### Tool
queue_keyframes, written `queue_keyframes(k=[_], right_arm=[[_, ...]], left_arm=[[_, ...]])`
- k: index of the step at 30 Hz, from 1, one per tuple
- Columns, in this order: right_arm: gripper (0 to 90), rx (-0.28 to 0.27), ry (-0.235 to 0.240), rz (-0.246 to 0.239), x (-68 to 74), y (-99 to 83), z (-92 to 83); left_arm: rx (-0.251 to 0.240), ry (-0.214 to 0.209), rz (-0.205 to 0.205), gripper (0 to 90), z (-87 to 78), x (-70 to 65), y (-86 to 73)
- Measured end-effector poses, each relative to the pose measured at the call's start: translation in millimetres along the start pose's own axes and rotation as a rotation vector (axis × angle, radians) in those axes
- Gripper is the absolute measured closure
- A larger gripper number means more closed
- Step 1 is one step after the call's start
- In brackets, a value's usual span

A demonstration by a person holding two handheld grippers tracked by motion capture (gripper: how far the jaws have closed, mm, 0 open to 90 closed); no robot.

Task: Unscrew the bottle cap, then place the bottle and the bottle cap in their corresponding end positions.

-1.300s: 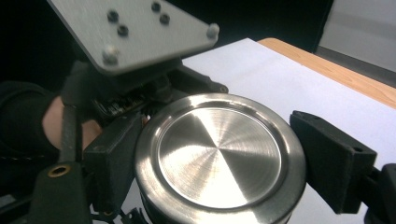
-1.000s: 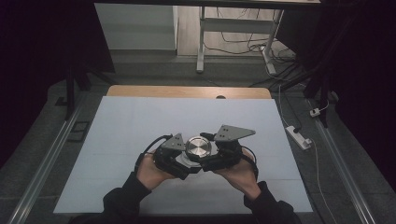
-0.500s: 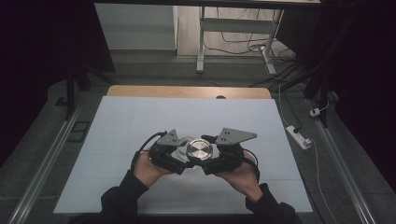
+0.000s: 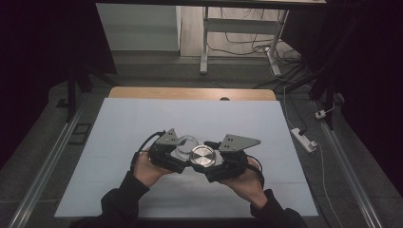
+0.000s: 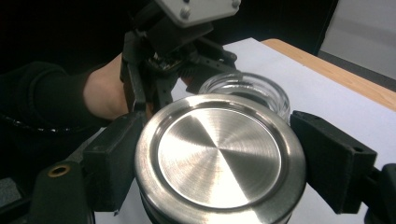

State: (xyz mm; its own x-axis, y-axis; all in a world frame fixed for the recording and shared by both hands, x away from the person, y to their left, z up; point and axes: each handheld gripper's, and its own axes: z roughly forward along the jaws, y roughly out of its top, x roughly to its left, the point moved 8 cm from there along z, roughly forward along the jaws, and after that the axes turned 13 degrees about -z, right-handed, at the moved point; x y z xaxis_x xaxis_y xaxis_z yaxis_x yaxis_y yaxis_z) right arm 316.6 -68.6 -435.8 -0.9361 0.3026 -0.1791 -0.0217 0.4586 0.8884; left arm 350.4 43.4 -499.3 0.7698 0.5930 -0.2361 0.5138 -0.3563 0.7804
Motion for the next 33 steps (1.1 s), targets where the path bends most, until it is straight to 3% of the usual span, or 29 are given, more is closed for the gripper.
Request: queue_keyframes(k=[18, 33], right_arm=[[19.2, -0.005, 0.012, -0.02, 7.7, -8.6, -2.4], [19.2, 0.009, 0.024, -0.031, 14.1, -22.8, 1.5]], left_arm=[[-0.026, 0.04, -0.019, 15.4, -7.1, 18.5, 3.9], [-0.043, 0.03, -0.007, 15.4, -5.5, 22.4, 13.1]])
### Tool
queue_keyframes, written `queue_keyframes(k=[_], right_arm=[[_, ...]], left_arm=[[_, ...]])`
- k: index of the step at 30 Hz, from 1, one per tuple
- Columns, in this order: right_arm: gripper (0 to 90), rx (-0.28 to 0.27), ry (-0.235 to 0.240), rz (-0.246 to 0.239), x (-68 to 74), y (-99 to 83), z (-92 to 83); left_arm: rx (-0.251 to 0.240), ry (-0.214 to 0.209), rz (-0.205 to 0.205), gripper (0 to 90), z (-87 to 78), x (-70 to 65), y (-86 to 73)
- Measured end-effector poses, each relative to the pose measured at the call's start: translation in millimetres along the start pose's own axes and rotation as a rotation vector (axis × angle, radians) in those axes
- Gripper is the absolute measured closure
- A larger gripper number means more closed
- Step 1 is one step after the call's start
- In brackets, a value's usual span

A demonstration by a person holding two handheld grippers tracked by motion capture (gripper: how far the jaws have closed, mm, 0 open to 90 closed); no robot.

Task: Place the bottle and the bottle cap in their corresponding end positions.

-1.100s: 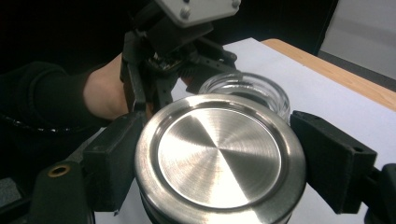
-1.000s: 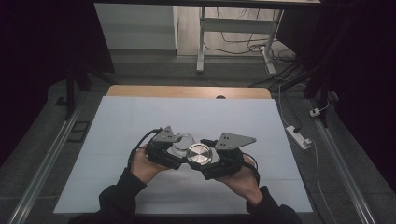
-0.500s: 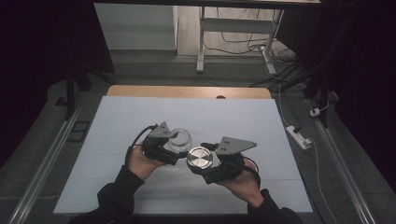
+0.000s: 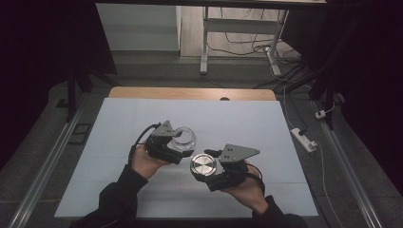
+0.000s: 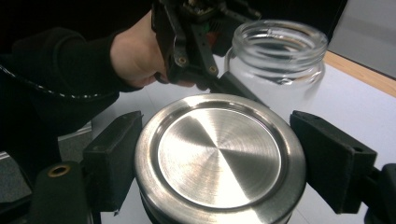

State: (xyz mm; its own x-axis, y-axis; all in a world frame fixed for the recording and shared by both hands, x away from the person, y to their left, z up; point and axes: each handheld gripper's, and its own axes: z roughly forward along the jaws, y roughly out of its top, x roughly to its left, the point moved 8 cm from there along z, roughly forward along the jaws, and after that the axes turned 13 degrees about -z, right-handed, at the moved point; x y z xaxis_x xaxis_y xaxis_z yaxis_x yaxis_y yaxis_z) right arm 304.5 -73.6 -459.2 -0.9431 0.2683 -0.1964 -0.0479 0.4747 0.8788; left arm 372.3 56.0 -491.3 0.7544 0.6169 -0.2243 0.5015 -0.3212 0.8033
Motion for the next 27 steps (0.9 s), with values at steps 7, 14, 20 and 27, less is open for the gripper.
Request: queue_keyframes(k=[7, 14, 20, 27], right_arm=[[19.2, -0.009, 0.01, -0.007, 4.7, -5.1, 2.7], [19.1, -0.011, 0.021, -0.018, 8.9, -12.3, 6.6], [19.2, -0.008, 0.028, -0.023, 10.7, -17.5, 9.7], [19.2, 0.007, 0.043, -0.026, 13.1, -26.6, 15.0]], left_arm=[[-0.008, -0.001, 0.016, 15.4, 7.6, 1.5, 9.4], [-0.014, -0.002, 0.029, 15.4, 14.3, 2.7, 14.7], [-0.02, -0.003, 0.029, 15.4, 18.8, 4.8, 18.5], [-0.027, -0.007, 0.024, 15.4, 24.4, 7.9, 21.9]])
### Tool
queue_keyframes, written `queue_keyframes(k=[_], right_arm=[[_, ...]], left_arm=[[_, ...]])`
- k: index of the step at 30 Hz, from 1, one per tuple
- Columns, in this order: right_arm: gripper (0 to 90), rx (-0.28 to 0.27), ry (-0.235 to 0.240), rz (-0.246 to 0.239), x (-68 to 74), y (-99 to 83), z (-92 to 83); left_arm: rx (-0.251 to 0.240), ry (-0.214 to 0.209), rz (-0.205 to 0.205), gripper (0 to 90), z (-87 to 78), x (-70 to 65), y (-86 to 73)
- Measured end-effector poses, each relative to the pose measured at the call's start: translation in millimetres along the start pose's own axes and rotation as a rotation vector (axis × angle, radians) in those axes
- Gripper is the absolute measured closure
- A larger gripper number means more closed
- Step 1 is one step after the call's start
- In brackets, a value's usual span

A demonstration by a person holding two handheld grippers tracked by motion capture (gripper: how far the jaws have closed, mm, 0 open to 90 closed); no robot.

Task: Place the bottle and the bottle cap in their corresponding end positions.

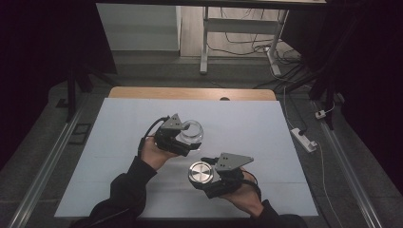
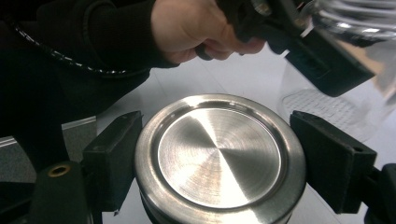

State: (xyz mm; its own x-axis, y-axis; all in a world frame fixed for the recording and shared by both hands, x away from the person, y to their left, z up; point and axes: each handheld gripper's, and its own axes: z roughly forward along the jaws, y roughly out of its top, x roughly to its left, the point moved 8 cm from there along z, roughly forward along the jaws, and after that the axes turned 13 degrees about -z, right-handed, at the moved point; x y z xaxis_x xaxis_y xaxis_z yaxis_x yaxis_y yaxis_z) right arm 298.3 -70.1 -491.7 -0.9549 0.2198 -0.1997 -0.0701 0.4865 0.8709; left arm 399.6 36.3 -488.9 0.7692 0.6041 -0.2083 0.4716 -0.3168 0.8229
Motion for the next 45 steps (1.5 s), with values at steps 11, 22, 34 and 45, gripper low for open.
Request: queue_keyframes(k=[11, 22, 34, 45], right_arm=[[19.2, 0.015, 0.039, 0.008, 3.5, -11.8, 10.6], [19.2, 0.034, 0.043, 0.025, 0.0, -24.4, 20.0], [19.2, 0.055, 0.036, 0.024, -4.6, -40.8, 28.7], [19.2, 0.098, 0.057, 0.031, -2.5, -54.7, 45.4]], left_arm=[[-0.003, -0.004, -0.003, 15.4, 10.2, 5.6, 1.1], [-0.008, -0.005, 0.007, 15.4, 22.5, 10.4, 5.4], [0.008, 0.017, -0.001, 15.4, 42.1, 21.5, -0.4], [-0.004, 0.033, -0.019, 15.4, 54.0, 32.5, -5.1]])
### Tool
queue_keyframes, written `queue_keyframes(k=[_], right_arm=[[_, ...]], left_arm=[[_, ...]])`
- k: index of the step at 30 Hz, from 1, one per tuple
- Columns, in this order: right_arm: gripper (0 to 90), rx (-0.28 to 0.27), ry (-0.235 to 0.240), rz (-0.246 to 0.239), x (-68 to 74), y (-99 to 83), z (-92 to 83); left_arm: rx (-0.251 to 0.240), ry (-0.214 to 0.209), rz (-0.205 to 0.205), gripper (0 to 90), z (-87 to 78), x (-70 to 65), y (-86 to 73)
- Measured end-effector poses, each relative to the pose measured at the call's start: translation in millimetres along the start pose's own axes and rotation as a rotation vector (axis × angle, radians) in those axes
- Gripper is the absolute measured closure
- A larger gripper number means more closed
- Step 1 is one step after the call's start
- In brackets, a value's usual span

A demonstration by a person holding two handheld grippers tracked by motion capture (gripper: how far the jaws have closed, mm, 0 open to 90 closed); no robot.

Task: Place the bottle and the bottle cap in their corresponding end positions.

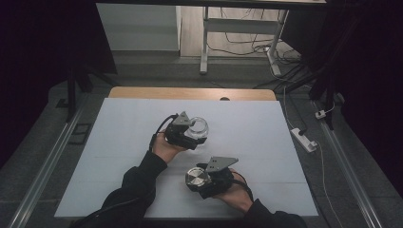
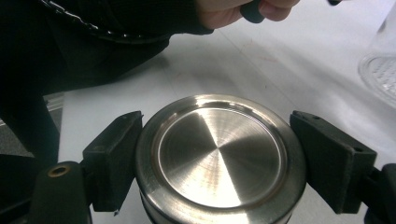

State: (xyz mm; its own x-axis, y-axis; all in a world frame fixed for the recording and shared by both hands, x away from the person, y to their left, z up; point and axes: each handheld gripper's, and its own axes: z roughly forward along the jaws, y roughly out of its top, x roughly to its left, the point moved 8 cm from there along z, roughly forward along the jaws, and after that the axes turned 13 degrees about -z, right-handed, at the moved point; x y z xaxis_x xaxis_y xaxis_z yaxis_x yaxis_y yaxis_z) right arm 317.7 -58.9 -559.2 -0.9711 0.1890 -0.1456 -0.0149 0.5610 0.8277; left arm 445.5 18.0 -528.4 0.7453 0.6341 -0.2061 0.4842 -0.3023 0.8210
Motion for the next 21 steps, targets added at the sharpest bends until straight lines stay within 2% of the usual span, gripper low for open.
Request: queue_keyframes(k=[7, 21], right_arm=[[19.2, 0.029, -0.006, 0.032, -9.1, -10.9, 8.7], [19.1, 0.106, -0.01, 0.021, -12.8, -21.1, 21.0]], left_arm=[[0.017, 0.018, 0.011, 15.4, 9.6, 3.7, -6.7], [0.034, 0.033, 0.001, 15.4, 18.2, 10.1, -16.6]])
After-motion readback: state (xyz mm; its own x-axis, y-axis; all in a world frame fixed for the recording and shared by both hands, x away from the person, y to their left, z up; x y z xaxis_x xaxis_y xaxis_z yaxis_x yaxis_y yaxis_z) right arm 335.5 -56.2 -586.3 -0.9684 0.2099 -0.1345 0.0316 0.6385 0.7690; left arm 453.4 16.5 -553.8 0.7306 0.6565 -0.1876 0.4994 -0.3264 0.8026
